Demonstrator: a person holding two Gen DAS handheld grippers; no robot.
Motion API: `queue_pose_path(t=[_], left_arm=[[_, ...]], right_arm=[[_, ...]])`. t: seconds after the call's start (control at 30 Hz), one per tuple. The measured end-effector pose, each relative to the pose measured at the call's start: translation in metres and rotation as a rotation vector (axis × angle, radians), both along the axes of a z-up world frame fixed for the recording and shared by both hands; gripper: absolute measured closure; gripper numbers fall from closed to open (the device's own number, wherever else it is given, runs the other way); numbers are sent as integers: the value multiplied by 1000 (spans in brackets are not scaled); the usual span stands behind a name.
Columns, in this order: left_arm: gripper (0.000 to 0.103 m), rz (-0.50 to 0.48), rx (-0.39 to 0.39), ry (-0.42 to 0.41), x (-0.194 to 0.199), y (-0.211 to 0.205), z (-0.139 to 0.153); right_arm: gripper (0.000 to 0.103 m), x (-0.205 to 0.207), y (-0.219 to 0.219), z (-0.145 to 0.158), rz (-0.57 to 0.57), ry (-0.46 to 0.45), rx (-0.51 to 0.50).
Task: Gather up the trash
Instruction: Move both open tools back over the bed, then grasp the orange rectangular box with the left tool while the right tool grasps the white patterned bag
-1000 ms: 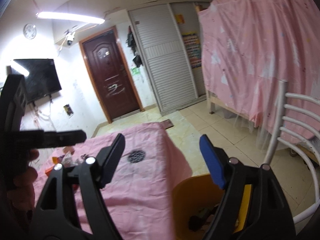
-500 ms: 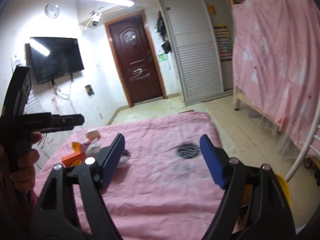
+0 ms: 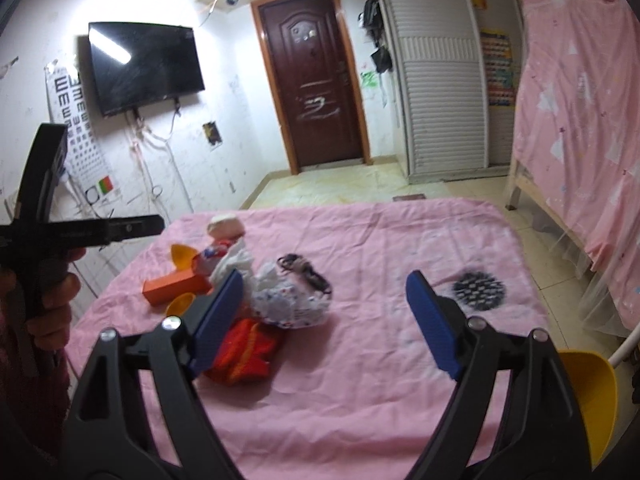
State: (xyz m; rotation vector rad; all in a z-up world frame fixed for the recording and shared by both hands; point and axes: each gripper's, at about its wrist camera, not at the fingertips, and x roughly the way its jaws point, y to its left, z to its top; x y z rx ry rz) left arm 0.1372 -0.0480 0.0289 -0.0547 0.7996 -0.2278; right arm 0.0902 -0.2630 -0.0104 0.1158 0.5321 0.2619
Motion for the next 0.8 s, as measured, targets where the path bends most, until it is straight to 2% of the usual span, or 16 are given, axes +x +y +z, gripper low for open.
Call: queue_pose_path(t=[0.17,0.27,0.53,0.7,0.8], left_arm=[[35,-15,33,36,4,17,-22],[35,-36,60,58,5,19,-35],[36,-72,104,93,12,19,-57],[40,-84,120,112,15,18,-65],[46,-85,124,132,18,18,-71]], right_arm=[[19,13,16,-11,28,42,-10],[14,19,24,-17,43,64,-16],[14,31,34,-25,69,124,7],[14,39,45,-28,94,164,-21],[14,44,55,-29,104,182,-49]])
